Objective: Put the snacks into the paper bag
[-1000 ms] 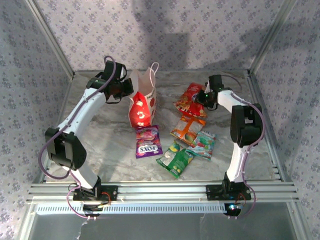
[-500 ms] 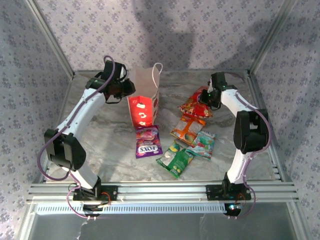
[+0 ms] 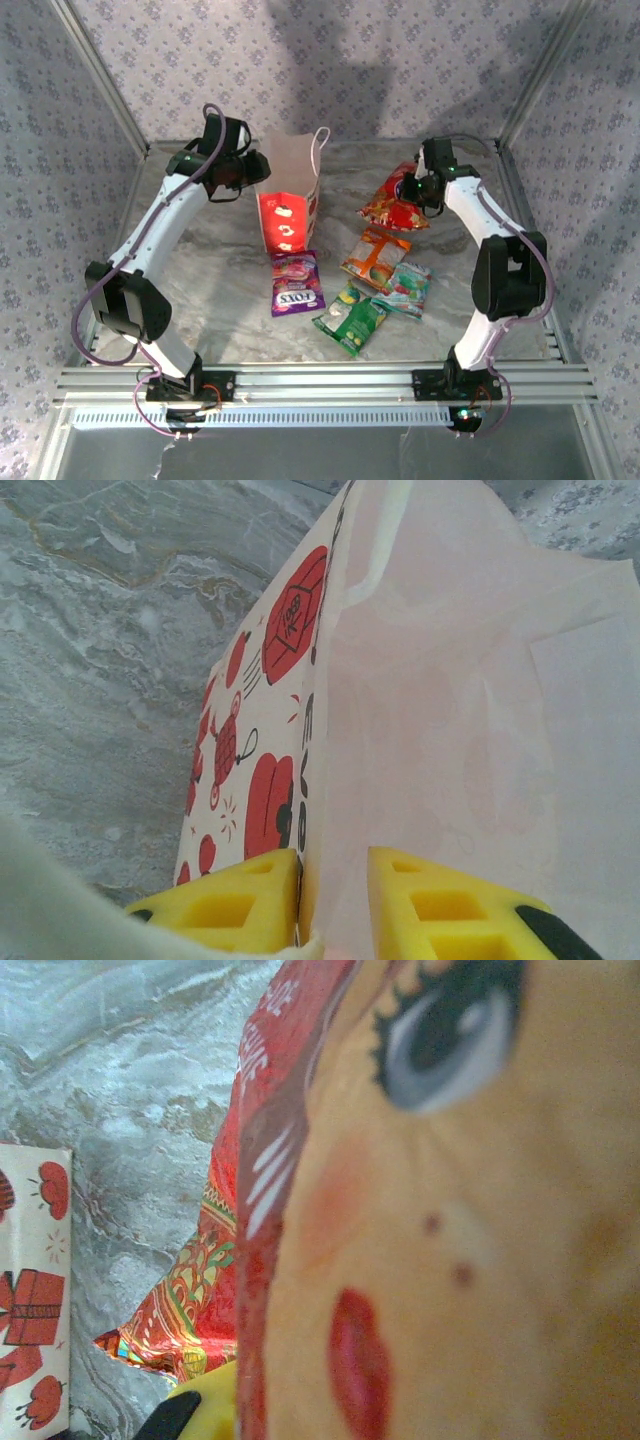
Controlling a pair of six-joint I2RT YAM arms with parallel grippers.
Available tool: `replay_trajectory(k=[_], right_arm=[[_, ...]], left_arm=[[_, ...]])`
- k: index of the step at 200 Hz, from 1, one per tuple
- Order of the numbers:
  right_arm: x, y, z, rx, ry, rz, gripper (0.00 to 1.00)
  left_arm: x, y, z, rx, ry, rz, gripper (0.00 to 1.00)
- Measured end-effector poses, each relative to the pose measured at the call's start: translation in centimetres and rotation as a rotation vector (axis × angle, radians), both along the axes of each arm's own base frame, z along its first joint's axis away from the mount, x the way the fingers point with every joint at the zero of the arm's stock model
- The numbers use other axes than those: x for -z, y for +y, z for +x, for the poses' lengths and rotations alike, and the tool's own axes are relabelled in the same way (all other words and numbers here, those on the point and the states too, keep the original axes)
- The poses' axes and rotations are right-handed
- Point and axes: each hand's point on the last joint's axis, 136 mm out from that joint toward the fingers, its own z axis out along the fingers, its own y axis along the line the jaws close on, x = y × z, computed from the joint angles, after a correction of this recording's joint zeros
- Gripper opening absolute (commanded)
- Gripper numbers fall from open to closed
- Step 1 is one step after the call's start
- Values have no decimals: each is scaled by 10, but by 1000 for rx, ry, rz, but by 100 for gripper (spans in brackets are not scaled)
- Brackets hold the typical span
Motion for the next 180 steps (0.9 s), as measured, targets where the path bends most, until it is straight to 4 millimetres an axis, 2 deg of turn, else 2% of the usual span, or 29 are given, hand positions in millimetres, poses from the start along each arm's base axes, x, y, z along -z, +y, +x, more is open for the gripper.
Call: replay_trajectory(k=[45, 91, 129, 180], right_arm=[[-49, 4, -3, -15, -100, -6, 0], [-107, 17, -11, -43, -230, -5, 0], [-150, 32, -29, -77, -326, -19, 0], [-209, 54, -57, -142, -463, -31, 0]], left_arm=[[-5, 4, 0, -20, 3, 13, 17], [1, 4, 2, -25, 17, 17, 17], [3, 4, 3, -26, 20, 17, 8], [13, 8, 4, -38, 36, 20, 4]])
